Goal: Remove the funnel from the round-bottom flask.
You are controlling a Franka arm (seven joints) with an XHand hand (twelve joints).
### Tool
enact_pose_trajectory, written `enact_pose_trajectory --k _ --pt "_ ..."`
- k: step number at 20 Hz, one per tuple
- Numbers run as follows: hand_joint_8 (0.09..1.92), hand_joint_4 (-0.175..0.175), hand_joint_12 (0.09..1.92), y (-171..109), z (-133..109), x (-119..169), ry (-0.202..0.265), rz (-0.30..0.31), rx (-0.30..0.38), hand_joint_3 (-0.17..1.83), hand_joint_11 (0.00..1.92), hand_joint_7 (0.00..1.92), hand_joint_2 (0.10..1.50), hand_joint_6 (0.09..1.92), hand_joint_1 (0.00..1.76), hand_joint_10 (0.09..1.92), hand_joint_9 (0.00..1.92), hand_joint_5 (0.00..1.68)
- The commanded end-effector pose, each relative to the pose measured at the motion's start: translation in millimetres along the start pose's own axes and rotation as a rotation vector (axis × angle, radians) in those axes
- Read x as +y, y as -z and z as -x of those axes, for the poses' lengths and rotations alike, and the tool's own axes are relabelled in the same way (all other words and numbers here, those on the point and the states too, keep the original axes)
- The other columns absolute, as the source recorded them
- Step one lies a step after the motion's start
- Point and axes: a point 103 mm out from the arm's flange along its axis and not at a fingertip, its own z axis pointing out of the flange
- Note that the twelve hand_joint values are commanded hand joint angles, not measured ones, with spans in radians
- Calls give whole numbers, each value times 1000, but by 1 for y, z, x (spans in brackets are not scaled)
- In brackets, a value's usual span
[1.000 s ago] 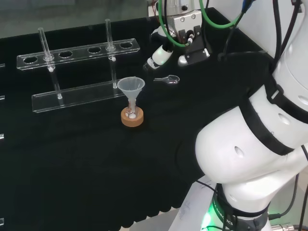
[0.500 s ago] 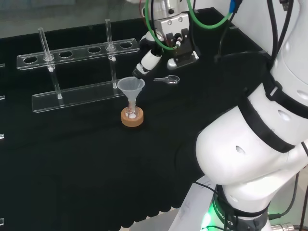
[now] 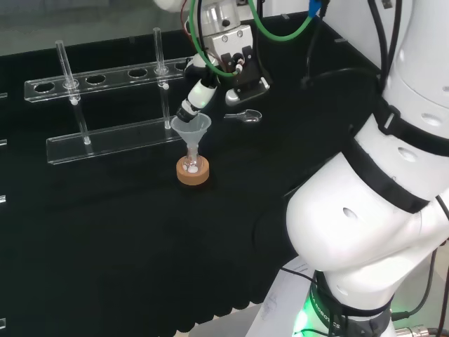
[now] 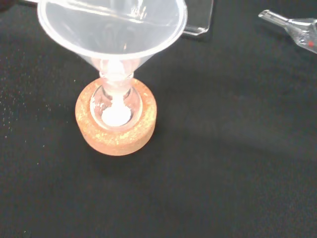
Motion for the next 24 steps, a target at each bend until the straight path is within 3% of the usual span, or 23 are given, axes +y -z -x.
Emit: enact_pose_trajectory --k 1,15,20,24 --pt "615 -5 1420 -10 -11 14 27 -9 -13 224 266 68 669 87 528 684 314 203" --pt "612 -2 1422 -28 -11 31 44 -42 15 217 264 41 677 87 539 692 295 198" --pt "614 -1 1423 -31 -2 33 36 -41 29 213 262 36 679 87 539 699 290 196" --pt "617 -1 1424 -33 -8 33 48 -34 21 211 261 35 680 87 539 705 291 196"
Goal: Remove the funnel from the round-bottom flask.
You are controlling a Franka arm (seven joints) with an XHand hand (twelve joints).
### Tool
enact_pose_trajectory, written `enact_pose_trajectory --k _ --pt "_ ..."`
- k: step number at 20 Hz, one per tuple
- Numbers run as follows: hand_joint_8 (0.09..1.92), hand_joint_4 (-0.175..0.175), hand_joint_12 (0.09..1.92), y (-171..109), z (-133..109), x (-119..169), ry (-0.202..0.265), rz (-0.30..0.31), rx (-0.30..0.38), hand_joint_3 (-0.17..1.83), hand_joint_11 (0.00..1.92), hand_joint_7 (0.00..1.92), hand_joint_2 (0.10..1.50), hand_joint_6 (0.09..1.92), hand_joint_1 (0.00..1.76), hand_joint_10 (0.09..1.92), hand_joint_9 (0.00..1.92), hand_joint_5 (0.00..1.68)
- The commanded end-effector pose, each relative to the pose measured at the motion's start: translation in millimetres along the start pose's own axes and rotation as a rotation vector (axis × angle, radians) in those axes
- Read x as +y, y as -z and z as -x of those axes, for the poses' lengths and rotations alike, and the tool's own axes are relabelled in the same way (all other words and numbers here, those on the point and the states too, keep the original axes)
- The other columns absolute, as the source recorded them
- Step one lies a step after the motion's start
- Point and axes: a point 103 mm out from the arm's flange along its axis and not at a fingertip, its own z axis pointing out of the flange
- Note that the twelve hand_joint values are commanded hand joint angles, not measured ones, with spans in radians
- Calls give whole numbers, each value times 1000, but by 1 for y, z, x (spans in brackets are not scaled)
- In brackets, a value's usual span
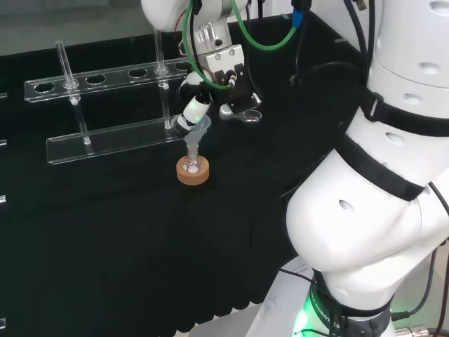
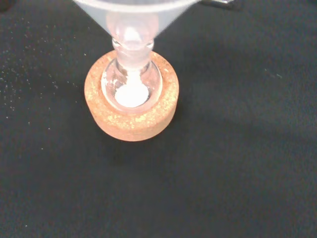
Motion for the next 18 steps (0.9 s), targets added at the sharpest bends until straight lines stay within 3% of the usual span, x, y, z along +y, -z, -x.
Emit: enact_pose_trajectory --k 1,18 --pt "617 -1 1424 -1 -3 3 11 14 -5 210 261 35 681 87 539 706 290 196" --pt "623 -1 1427 -15 -8 11 27 -23 -13 200 261 29 686 87 536 719 287 195"
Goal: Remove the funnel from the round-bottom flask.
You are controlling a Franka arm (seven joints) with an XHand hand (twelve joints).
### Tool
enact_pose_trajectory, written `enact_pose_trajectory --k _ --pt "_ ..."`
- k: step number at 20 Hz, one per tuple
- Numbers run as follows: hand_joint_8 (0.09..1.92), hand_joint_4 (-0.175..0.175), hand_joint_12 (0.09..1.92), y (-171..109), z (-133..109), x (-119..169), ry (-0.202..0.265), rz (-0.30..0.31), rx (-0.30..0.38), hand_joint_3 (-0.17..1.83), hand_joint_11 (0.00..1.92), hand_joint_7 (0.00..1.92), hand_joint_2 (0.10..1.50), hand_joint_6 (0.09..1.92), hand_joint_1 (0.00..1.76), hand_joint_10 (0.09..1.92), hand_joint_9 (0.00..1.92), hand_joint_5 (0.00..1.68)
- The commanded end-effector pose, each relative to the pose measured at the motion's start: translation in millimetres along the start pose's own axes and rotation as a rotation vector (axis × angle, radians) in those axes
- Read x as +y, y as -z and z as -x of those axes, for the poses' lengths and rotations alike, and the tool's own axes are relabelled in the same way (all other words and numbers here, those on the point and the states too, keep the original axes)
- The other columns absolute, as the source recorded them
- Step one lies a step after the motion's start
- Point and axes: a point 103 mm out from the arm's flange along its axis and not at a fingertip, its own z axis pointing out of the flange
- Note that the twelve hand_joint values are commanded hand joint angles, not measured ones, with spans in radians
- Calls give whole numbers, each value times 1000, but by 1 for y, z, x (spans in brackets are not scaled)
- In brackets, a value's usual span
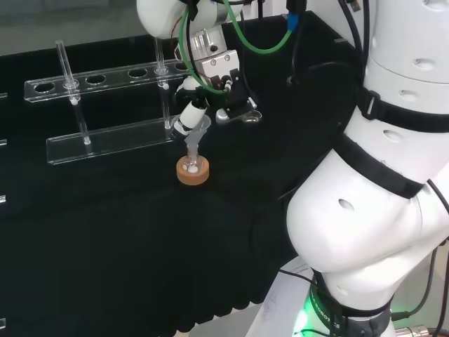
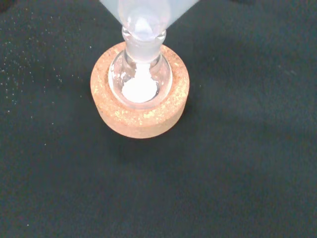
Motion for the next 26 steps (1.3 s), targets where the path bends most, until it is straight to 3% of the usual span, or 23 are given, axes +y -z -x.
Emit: enact_pose_trajectory --k 1,6,10,15,20,23,24,26 --pt "623 -1 1427 -8 2 3 18 -16 1 199 261 29 687 87 537 719 288 195" --pt "626 -1 1427 -14 2 6 15 -26 -34 198 261 33 688 87 538 722 293 198" --pt "642 -5 1418 -15 1 5 12 -1 -54 198 259 81 695 87 548 717 337 233" --pt "666 -22 1341 -15 -1 4 2 47 -103 235 375 355 727 87 608 591 711 446" --pt "677 -28 1282 -10 -1 0 -25 99 -141 328 495 527 816 94 714 549 905 581" --pt "670 -23 1231 -6 0 -3 -45 126 -150 418 587 628 853 246 782 503 1028 727" --pt "671 -22 1216 -3 -1 -4 -93 118 -171 442 610 651 859 323 798 488 1061 741" --pt "678 -24 1194 2 -3 -7 -106 123 -178 471 642 679 863 435 815 473 1106 738"
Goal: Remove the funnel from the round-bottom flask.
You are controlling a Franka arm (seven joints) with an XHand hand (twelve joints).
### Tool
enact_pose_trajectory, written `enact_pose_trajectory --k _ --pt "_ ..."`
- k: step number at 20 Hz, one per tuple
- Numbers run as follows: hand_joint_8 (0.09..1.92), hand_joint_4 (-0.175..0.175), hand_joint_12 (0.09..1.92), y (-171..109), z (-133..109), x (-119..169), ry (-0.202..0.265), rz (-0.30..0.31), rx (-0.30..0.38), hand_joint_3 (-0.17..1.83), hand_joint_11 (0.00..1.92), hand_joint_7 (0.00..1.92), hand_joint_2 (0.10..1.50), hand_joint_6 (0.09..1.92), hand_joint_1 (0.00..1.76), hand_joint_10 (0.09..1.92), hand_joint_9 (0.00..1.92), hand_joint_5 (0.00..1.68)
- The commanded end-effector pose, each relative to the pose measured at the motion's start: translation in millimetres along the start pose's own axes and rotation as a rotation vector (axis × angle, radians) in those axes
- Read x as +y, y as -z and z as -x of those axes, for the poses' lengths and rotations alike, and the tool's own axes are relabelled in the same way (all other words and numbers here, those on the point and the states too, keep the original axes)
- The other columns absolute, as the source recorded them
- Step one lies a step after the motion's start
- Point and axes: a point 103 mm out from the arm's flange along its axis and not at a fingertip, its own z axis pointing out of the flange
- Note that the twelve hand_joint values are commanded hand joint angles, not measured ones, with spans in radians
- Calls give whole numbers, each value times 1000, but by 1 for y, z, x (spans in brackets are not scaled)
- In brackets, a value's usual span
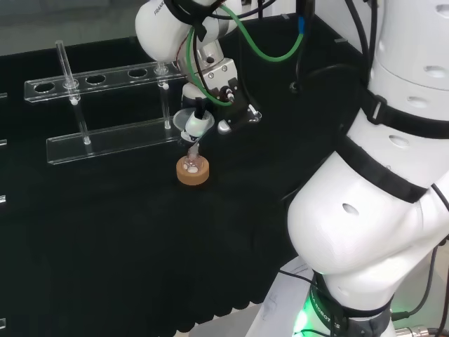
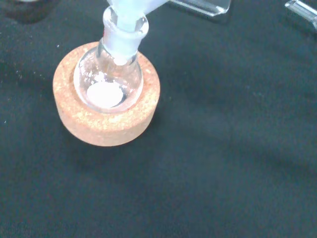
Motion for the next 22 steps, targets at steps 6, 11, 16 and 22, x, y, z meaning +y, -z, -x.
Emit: enact_pose_trajectory --k 6,11,16,22 --pt "690 -27 1176 41 13 -20 -27 57 -19 490 670 702 857 533 824 472 1155 723" --pt "693 -29 1176 62 20 -35 -13 83 -27 488 673 703 841 545 821 474 1164 713" --pt "700 -30 1173 83 27 -47 -38 109 -53 500 676 702 824 576 824 475 1172 699" --pt "701 -30 1174 115 41 -55 -46 157 -26 501 676 701 815 581 826 476 1175 696"
